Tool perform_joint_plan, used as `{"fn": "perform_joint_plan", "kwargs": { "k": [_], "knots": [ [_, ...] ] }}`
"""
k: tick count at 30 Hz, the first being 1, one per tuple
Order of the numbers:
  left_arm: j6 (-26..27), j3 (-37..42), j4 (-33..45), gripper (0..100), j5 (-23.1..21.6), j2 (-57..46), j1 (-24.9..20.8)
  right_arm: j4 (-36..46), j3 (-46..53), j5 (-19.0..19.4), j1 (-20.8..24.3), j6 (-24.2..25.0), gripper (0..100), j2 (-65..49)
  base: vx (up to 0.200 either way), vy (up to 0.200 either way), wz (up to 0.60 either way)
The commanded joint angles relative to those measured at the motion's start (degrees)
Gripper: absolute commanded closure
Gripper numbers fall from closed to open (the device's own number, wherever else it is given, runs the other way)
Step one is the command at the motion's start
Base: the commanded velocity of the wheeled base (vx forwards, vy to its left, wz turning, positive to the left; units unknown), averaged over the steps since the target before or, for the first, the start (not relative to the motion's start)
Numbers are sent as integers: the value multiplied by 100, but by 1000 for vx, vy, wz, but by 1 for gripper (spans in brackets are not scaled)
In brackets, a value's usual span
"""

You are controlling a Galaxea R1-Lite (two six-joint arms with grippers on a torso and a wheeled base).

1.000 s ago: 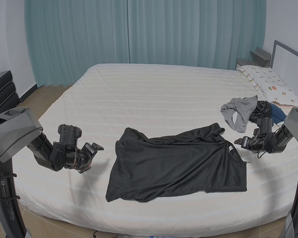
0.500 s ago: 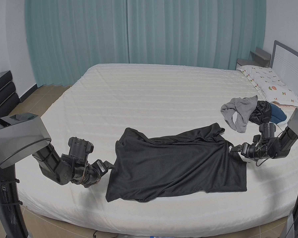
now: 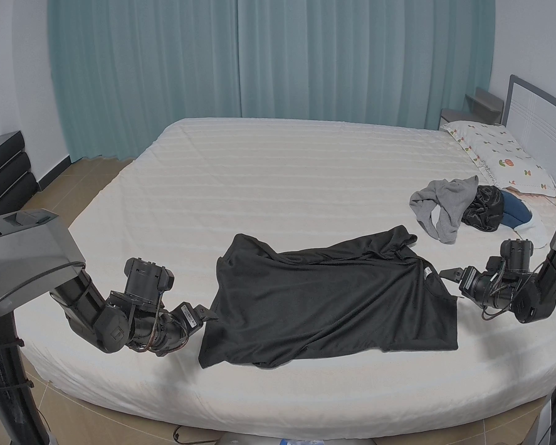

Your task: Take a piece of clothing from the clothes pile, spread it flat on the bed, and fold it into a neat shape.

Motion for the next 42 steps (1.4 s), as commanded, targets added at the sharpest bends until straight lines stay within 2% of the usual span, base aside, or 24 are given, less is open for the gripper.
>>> {"fn": "perform_joint_plan", "kwargs": {
  "k": [1, 5, 7, 19, 25, 32, 37, 42],
  "knots": [
    [-19, 109, 2, 0, -15, -136, -64, -813, 800, 109, 60, 765, 0, -126, 0, 0, 0],
    [-186, 56, 2, 0, -6, -145, -134, -1270, 950, 364, 25, 1117, 0, 59, 0, 0, 0],
    [-248, 38, 2, 0, -6, -162, -169, -1349, 1002, 381, 8, 1134, 0, 112, 0, 0, 0],
    [-248, 109, 10, 0, 11, -285, -345, -1358, 1205, 390, -1, 1160, 0, 50, 0, -200, 0],
    [-230, 100, 2, 0, 64, -329, -328, -1367, 1240, 381, 8, 1143, 0, 41, 0, 0, 0],
    [-222, 153, 54, 0, 73, -487, -292, -1551, 1415, 346, 78, 1108, 0, 59, -200, 0, 0],
    [-186, 478, 63, 0, 178, -654, -310, -1674, 1556, 338, 210, 1090, 0, 85, -200, 0, 0],
    [-125, 434, 46, 0, 442, -470, -292, -1674, 1582, 338, 271, 1090, 0, 112, 0, 0, 0]
  ]
}}
